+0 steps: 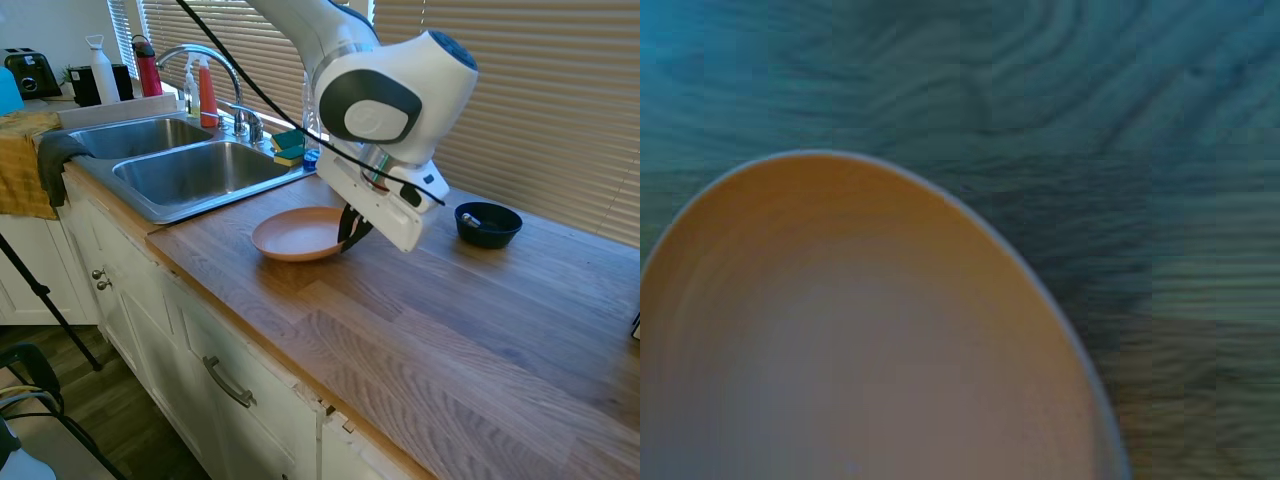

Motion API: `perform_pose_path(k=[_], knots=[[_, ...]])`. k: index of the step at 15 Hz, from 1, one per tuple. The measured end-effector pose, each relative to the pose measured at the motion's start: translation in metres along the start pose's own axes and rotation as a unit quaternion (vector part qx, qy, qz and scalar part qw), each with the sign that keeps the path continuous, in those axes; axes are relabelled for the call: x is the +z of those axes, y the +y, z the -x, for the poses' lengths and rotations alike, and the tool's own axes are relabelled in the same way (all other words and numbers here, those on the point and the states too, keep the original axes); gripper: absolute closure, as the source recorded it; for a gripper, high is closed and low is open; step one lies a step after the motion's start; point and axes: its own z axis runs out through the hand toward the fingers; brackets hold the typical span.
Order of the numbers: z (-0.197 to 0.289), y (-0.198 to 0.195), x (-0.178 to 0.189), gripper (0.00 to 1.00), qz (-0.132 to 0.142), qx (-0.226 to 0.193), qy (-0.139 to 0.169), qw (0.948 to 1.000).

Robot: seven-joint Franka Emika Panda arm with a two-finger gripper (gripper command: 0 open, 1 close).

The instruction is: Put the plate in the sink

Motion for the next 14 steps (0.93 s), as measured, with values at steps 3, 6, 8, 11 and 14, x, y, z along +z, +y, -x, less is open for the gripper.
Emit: perform_pose_path(k=[3, 6, 8, 11, 14], knots=[[0.028, -0.041, -0.009, 1.0, -0.003, -0.012, 0.006, 0.9999], [0.067, -0.091, -0.009, 1.0, 0.006, -0.032, 0.015, 0.9994], [0.098, -0.128, -0.001, 1.0, 0.019, -0.047, 0.027, 0.9984], [0.143, -0.18, 0.014, 1.0, 0.035, -0.071, 0.042, 0.996], [0.182, -0.221, 0.03, 1.0, 0.046, -0.089, 0.052, 0.9936]])
